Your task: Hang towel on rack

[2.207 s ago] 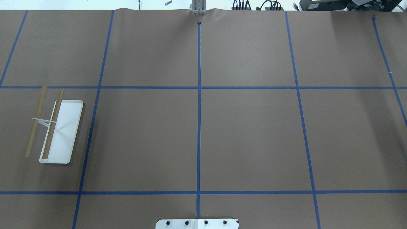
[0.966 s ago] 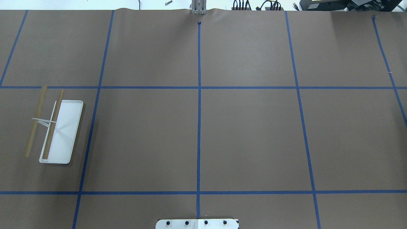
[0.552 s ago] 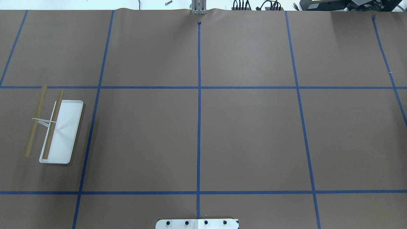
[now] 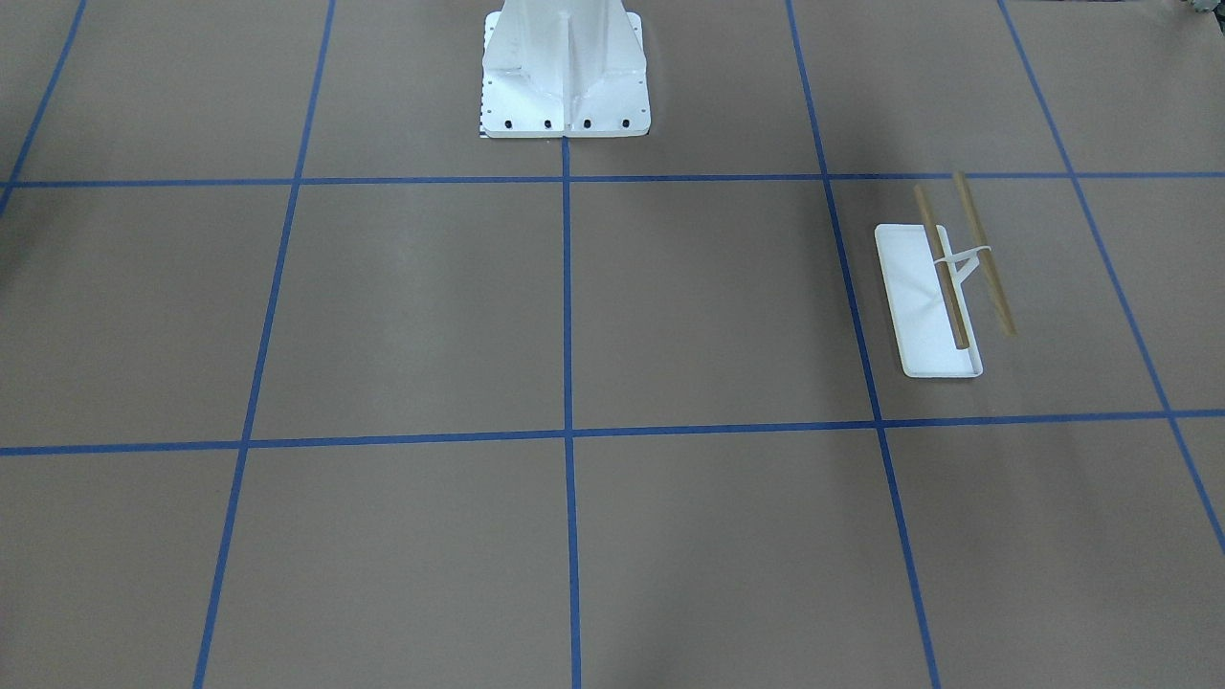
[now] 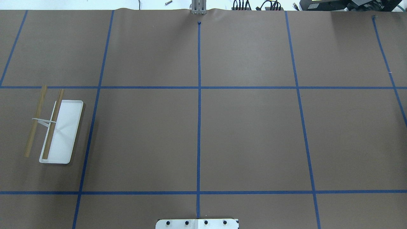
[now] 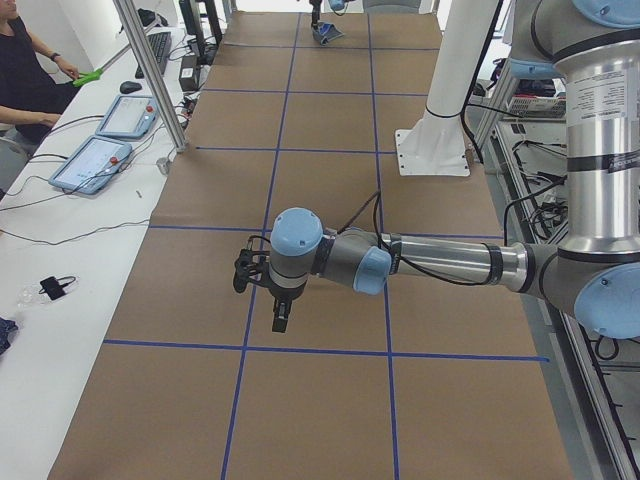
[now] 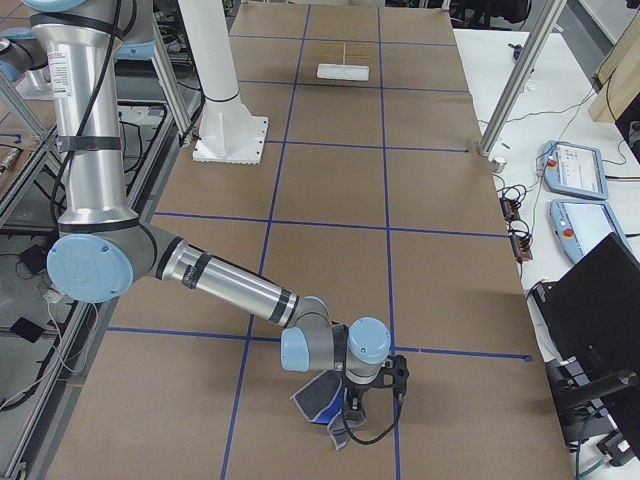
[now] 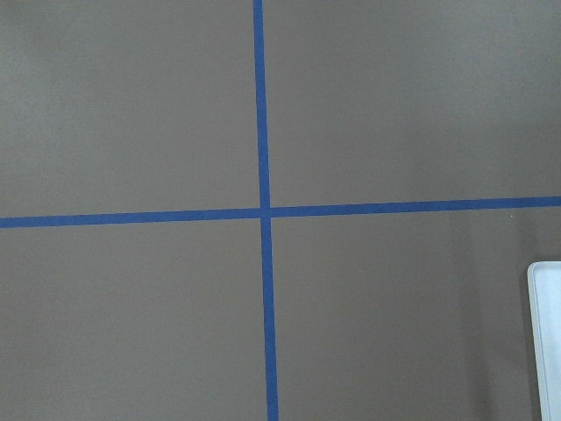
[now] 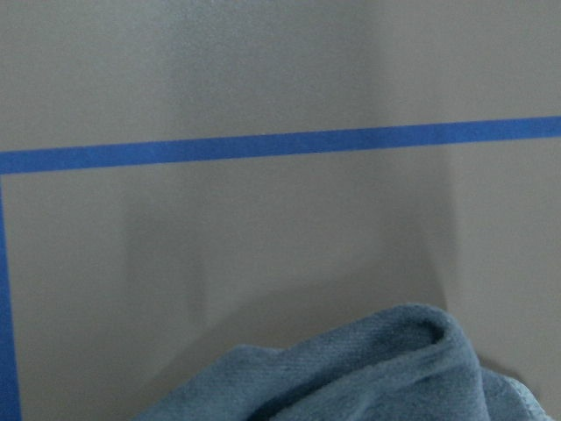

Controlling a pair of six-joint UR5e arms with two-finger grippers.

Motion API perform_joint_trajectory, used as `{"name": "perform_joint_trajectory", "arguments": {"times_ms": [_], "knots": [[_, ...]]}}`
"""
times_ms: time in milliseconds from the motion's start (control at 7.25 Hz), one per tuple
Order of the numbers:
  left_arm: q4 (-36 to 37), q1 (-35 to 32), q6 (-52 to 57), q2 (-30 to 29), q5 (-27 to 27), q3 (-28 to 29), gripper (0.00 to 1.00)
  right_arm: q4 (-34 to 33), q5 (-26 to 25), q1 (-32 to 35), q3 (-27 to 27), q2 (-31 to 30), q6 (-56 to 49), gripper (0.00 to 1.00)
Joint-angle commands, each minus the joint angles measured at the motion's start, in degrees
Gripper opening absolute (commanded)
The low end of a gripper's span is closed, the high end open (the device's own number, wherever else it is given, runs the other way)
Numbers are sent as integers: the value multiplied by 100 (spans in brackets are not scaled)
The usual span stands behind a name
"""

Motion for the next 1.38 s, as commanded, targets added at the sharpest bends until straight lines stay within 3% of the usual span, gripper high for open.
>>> {"name": "perform_joint_trajectory", "arguments": {"times_ms": [0,276,690,1103,1241], "knots": [[0,4,1,2,0,10,98,9,-43,-32,-10,8,6,100],[0,-5,9,2,9,19,98,35,-26,-59,-63,8,6,85],[0,-5,9,11,0,45,98,53,-35,-85,-142,8,6,84],[9,4,-34,-33,0,54,98,184,-314,-312,-300,35,-3,41],[9,4,-34,-33,0,63,98,185,-420,-366,-300,43,-3,14]]}}
